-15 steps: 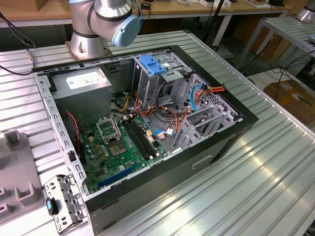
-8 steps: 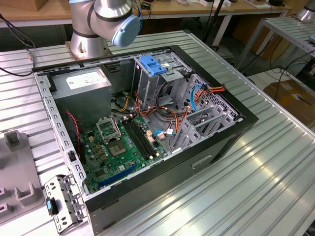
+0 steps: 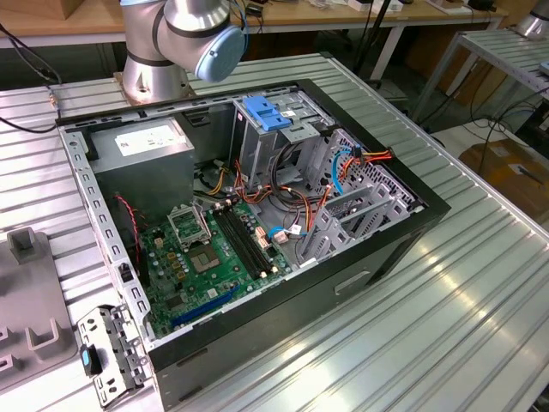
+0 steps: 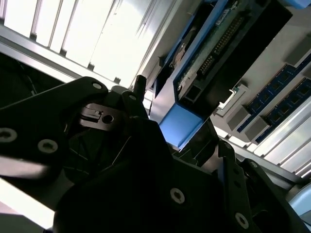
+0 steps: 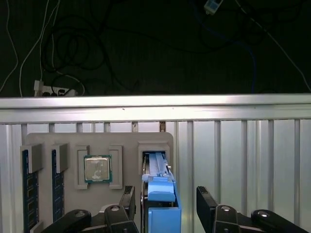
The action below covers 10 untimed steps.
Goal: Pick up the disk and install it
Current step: 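Pick up the disk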
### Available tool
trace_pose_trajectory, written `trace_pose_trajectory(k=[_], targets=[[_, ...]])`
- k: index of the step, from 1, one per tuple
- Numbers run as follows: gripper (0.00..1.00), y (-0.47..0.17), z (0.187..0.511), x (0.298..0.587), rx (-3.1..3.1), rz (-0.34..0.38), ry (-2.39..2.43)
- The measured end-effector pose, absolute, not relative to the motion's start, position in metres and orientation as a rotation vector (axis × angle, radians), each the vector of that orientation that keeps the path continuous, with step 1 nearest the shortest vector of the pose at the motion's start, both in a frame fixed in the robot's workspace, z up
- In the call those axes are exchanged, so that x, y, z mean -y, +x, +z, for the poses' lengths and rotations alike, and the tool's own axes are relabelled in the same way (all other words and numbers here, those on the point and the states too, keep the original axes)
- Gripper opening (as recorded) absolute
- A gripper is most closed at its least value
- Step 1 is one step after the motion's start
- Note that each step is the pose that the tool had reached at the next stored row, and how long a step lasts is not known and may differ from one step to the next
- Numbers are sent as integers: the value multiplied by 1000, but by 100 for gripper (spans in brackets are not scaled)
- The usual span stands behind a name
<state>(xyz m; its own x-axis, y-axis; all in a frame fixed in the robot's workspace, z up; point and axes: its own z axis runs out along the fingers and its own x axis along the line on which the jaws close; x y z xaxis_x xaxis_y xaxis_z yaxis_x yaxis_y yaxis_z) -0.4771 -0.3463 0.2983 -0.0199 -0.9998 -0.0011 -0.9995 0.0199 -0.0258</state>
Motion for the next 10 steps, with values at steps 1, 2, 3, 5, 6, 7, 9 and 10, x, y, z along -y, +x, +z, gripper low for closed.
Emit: trace_pose_trajectory(k=[1, 2, 3, 5, 6, 7, 9, 10], targets=[[62, -477, 298, 346, -2230, -27, -2186], [62, -478, 298, 346, -2230, -27, -2186], [62, -478, 298, 346, -2230, -27, -2186], [62, -480, 297, 346, -2230, -27, -2186], [62, -480, 297, 346, -2230, -27, -2186], [62, -480, 297, 347, -2230, -27, -2186], [62, -480, 297, 348, -2230, -27, -2186], [62, -480, 296, 349, -2230, -27, -2186]])
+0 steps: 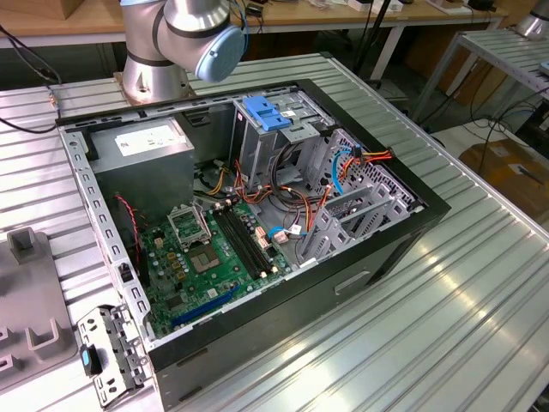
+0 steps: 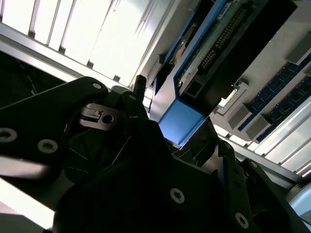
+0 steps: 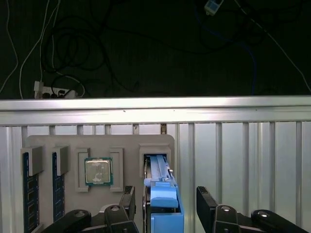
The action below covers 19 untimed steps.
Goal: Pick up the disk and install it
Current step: 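Pick up the disk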
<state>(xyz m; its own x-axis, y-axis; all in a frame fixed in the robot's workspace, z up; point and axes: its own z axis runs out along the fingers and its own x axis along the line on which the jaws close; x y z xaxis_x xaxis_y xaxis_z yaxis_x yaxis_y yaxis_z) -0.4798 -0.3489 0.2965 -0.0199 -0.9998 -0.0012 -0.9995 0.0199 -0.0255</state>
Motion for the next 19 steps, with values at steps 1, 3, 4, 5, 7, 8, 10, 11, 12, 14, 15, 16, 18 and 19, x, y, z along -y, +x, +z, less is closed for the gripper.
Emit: trace_pose_trajectory(k=[1, 3, 4, 5, 7, 8, 10, 11, 12, 14, 15, 16, 18, 19], targets=[[62, -480, 296, 350, -2230, -27, -2186], [54, -480, 296, 351, -2230, -27, -2186], [54, -480, 296, 351, -2232, -28, -2185], [47, -480, 296, 351, -2233, -28, -2183], [47, -479, 296, 351, -2241, -29, -2176], [47, -478, 296, 351, -2249, -30, -2168], [47, -478, 296, 351, -2268, -30, -2149], [47, -478, 296, 351, -2276, -31, -2141], [47, -478, 296, 351, -2276, -31, -2141], [47, -478, 296, 351, -2277, -31, -2140], [47, -478, 296, 351, -2277, -31, -2140], [47, -478, 296, 351, -2278, -31, -2140], [47, -478, 296, 351, -2278, -31, -2139], [47, -478, 296, 351, -2278, -31, -2139]])
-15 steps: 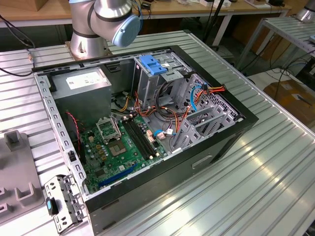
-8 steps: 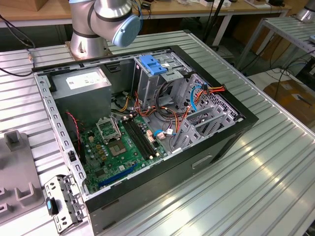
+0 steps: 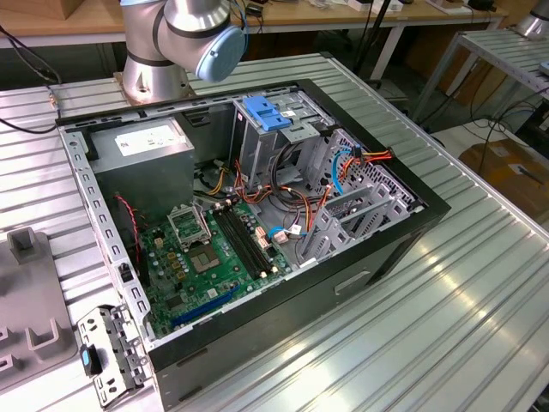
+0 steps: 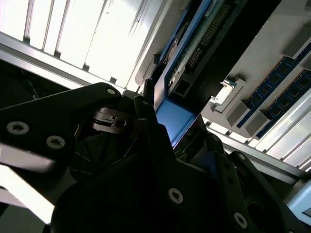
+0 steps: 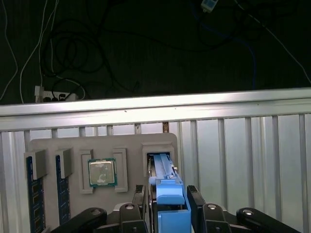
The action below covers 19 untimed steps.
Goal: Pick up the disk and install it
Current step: 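Pick up the disk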
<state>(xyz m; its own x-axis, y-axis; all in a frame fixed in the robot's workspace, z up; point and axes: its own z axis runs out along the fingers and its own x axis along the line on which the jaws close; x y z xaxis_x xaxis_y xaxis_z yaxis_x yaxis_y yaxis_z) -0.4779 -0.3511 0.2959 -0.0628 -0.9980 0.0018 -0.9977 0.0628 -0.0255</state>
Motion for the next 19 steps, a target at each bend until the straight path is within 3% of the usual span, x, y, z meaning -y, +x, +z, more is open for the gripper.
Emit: trace_pose_trajectory(k=[15, 16, 19], targets=[[47, -478, 294, 353, -2276, -33, -2137], [38, -478, 294, 353, -2276, -33, -2137], [37, -478, 294, 353, -2276, -32, -2137]])
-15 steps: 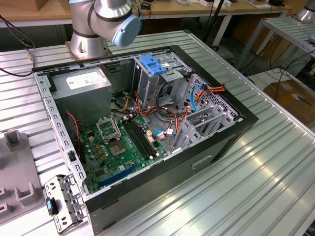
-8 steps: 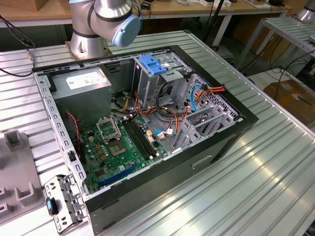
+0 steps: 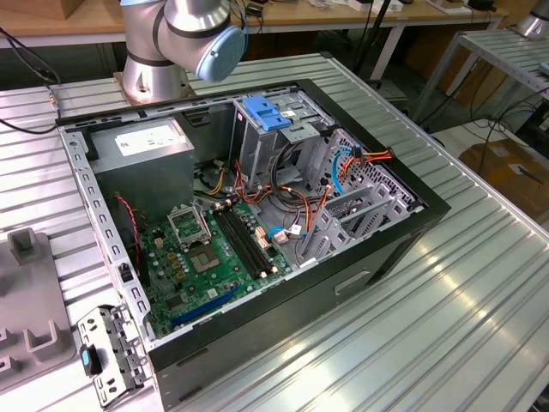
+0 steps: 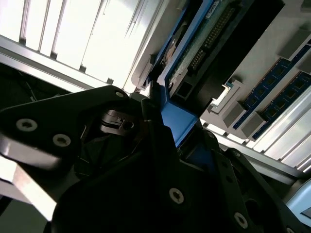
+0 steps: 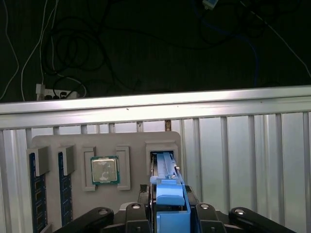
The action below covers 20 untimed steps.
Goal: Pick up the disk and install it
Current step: 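Pick up the disk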
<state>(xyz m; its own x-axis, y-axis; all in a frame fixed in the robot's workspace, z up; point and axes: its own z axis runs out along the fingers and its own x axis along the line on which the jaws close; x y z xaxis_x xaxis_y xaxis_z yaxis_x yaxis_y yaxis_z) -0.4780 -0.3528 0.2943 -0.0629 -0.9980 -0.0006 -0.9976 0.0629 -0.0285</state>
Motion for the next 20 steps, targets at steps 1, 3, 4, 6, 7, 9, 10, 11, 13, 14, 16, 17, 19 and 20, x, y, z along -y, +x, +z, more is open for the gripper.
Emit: trace_pose_trajectory(k=[1, 3, 4, 6, 7, 9, 10, 11, 13, 14, 16, 17, 19, 20], targets=[[37, -478, 294, 353, -2276, -32, -2137], [37, -478, 294, 353, -2276, -32, -2137], [37, -478, 294, 353, -2276, -32, -2136], [37, -478, 294, 353, -2275, -32, -2137], [37, -478, 294, 353, -2275, -32, -2136], [37, -478, 294, 353, -2275, -31, -2136], [37, -478, 294, 353, -2275, -31, -2136], [37, -478, 294, 353, -2275, -31, -2136], [37, -478, 294, 353, -2275, -31, -2136], [37, -478, 294, 353, -2275, -31, -2136], [37, -478, 294, 353, -2275, -31, -2136], [37, -478, 294, 353, -2275, -31, -2136], [37, -478, 294, 353, -2275, -31, -2136], [37, -478, 294, 353, -2275, -31, -2136]])
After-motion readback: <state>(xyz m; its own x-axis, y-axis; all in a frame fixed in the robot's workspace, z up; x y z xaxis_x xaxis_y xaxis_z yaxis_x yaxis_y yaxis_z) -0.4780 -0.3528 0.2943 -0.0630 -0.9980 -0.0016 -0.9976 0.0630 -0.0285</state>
